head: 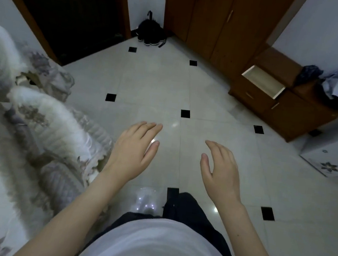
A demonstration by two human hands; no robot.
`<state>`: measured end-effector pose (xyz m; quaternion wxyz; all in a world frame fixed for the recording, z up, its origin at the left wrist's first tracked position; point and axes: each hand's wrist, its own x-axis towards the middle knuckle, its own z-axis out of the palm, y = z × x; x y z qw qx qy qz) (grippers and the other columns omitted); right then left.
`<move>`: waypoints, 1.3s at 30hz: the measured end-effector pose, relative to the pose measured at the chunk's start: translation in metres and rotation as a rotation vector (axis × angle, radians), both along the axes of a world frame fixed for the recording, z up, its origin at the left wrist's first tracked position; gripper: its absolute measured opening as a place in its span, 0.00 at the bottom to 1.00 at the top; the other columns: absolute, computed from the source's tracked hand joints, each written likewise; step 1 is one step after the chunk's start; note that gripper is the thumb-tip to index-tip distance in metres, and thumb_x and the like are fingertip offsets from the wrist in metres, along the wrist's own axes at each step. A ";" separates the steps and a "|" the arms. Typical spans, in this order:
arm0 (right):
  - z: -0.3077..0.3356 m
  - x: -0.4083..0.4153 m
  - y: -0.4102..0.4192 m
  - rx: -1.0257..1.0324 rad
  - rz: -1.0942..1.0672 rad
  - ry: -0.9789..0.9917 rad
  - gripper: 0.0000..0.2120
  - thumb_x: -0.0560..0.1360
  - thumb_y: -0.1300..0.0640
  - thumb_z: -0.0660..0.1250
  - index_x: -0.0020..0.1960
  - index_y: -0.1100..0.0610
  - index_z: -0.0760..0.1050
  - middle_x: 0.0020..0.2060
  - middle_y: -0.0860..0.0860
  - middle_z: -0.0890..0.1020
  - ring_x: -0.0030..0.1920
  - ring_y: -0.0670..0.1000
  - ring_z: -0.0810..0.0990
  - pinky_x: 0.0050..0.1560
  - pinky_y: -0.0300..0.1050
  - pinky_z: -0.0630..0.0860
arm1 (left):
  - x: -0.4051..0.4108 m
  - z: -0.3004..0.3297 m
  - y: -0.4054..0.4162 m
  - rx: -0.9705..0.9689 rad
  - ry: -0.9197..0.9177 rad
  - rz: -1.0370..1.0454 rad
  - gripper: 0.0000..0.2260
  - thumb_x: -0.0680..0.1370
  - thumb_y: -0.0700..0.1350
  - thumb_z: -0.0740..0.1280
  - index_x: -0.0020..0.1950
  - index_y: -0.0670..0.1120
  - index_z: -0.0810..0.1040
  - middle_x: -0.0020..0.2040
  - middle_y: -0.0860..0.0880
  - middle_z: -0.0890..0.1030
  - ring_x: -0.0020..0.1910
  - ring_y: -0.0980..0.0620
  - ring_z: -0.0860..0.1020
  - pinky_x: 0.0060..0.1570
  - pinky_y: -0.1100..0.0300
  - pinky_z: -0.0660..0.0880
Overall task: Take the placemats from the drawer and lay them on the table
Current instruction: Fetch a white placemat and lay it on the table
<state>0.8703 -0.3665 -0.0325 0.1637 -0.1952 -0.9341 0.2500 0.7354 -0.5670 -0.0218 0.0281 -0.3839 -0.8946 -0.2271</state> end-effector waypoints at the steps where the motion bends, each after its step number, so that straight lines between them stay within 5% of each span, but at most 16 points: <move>1: 0.000 -0.017 0.011 0.008 0.008 0.005 0.21 0.79 0.50 0.54 0.67 0.58 0.73 0.60 0.52 0.78 0.62 0.51 0.73 0.63 0.51 0.72 | -0.017 0.001 0.010 0.006 0.009 0.013 0.20 0.81 0.50 0.54 0.69 0.43 0.72 0.64 0.46 0.77 0.64 0.44 0.73 0.63 0.49 0.70; 18: 0.041 -0.414 0.171 0.047 0.504 0.015 0.19 0.79 0.53 0.58 0.66 0.58 0.73 0.59 0.52 0.79 0.60 0.52 0.75 0.60 0.44 0.70 | -0.291 0.039 0.132 0.087 0.064 0.568 0.20 0.81 0.50 0.54 0.67 0.41 0.73 0.61 0.46 0.78 0.58 0.46 0.75 0.57 0.53 0.71; 23: 0.030 -0.508 0.138 0.000 0.688 0.028 0.19 0.79 0.53 0.57 0.65 0.59 0.74 0.57 0.53 0.80 0.58 0.52 0.75 0.58 0.45 0.72 | -0.335 0.025 0.103 0.018 0.026 0.750 0.19 0.81 0.49 0.55 0.67 0.41 0.73 0.59 0.45 0.79 0.55 0.45 0.76 0.54 0.51 0.73; 30: 0.001 -0.625 0.042 -0.011 0.855 0.020 0.22 0.79 0.49 0.54 0.64 0.59 0.75 0.55 0.51 0.81 0.57 0.49 0.75 0.59 0.34 0.65 | -0.409 -0.009 0.032 0.016 -0.018 0.885 0.20 0.82 0.51 0.54 0.66 0.42 0.74 0.58 0.47 0.79 0.55 0.47 0.76 0.54 0.51 0.74; 39: 0.030 -0.779 -0.089 -0.004 0.981 0.027 0.16 0.80 0.55 0.60 0.66 0.58 0.73 0.58 0.51 0.79 0.59 0.50 0.74 0.59 0.40 0.68 | -0.544 0.028 -0.092 0.052 0.054 1.029 0.20 0.81 0.51 0.54 0.66 0.44 0.74 0.59 0.49 0.79 0.57 0.49 0.76 0.55 0.52 0.74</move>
